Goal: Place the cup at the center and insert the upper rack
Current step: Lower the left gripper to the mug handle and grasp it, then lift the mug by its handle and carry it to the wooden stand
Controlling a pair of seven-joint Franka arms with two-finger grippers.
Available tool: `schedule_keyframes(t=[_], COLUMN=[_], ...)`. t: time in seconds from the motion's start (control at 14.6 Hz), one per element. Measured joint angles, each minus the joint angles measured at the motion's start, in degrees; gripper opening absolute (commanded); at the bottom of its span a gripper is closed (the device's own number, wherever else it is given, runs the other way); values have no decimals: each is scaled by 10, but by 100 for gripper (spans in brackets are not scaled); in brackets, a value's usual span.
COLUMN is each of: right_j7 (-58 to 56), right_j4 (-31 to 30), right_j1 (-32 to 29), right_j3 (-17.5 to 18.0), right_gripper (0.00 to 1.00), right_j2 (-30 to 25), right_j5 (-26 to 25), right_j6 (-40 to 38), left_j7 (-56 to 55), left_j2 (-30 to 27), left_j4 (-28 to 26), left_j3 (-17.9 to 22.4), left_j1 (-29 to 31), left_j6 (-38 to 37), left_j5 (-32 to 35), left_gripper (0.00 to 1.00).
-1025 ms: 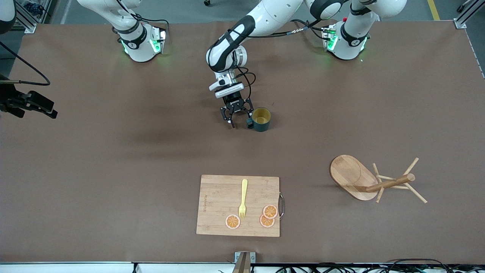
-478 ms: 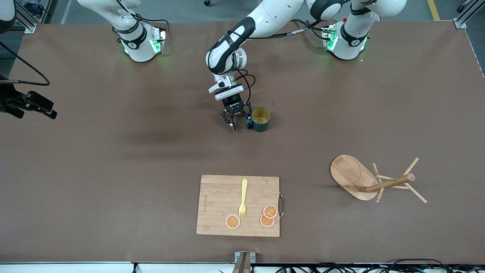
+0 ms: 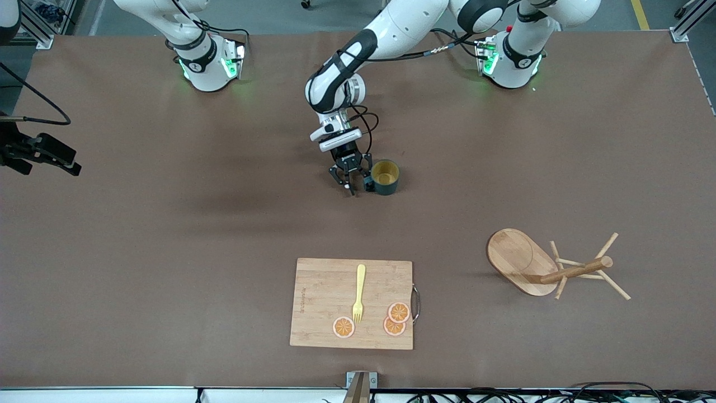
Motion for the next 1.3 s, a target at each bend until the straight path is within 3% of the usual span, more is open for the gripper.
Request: schedule_keyframes(t=[0.14,0.61,0.96,1.3], right_j7=[0,0,0,0], right_j4=[0,0,0,1], right_j1=[1,15,20,21], right_j3=[0,1,-2,-2], right_gripper=[100,100,100,100], right_j2=[0,5,9,9], right_j5=[0,0,-2,-3], right_j6=[0,0,4,4], left_j7=[0,22,152,283], left_j2=[0,-6,-78,-184], left_j4=[1,18,51,72], left_j3=[0,-1,-1,-1], left_j1=[5,15,48,133], left_j6=[0,11,57,107], left_j5=[0,-31,-187,-416], left_gripper=[0,0,0,0])
